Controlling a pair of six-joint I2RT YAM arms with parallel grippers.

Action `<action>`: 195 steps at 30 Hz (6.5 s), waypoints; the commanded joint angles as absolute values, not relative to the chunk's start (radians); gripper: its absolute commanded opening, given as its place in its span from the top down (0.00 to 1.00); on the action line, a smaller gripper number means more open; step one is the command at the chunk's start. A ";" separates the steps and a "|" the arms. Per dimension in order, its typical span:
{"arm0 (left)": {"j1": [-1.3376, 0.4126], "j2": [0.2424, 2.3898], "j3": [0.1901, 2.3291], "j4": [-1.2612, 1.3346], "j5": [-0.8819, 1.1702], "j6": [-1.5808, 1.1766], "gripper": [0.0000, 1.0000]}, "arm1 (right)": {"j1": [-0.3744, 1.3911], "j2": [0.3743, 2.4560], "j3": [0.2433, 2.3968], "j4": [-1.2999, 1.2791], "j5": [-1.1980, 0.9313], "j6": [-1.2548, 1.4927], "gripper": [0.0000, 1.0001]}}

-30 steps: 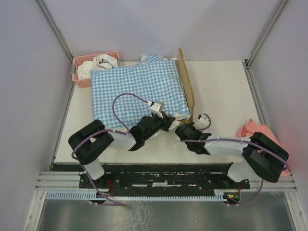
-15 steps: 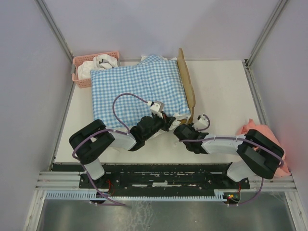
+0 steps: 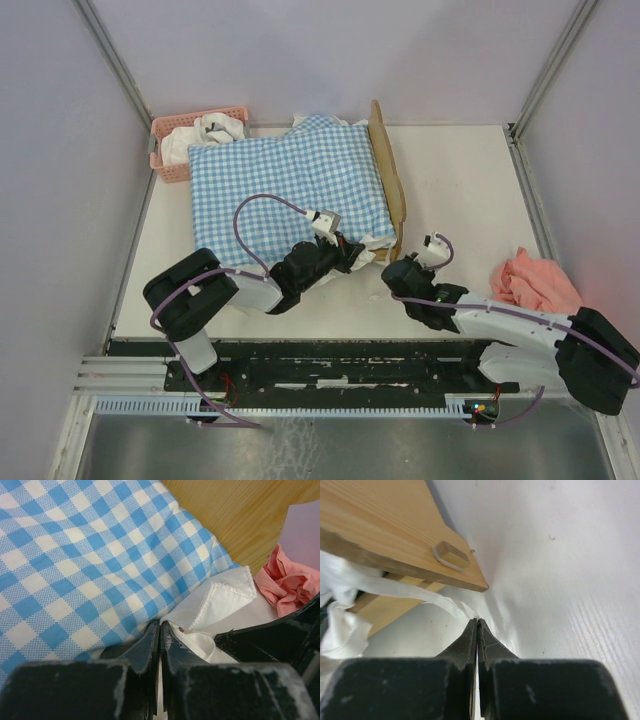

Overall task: Set up the pet bed
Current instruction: Tie the ropes to the bed frame.

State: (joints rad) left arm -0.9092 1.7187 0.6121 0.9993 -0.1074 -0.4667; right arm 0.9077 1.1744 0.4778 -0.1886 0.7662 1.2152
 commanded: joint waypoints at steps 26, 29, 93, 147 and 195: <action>-1.160 1.521 0.506 0.886 -0.136 -0.355 0.57 | 0.904 0.887 0.447 -0.175 0.517 0.899 0.98; -1.178 1.576 0.531 0.921 -0.151 -0.373 0.57 | 0.904 0.886 0.440 -0.174 0.505 0.912 0.98; -1.131 1.702 0.610 0.876 -0.310 -0.564 0.97 | 0.919 1.267 0.458 -0.029 0.459 0.828 0.51; -1.133 1.767 0.538 0.975 -0.189 -0.553 0.97 | 0.729 0.941 0.549 -0.135 0.564 1.092 0.98; -1.043 1.872 0.630 0.973 -0.089 -0.626 0.97 | 0.729 0.963 0.852 -0.827 0.005 -0.923 0.42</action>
State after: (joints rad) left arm -1.0576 1.8511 0.6159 0.8982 -0.1238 -0.5770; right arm 0.7311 0.9466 0.8349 -0.7303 0.0498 -0.5144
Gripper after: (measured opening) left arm 0.040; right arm 0.579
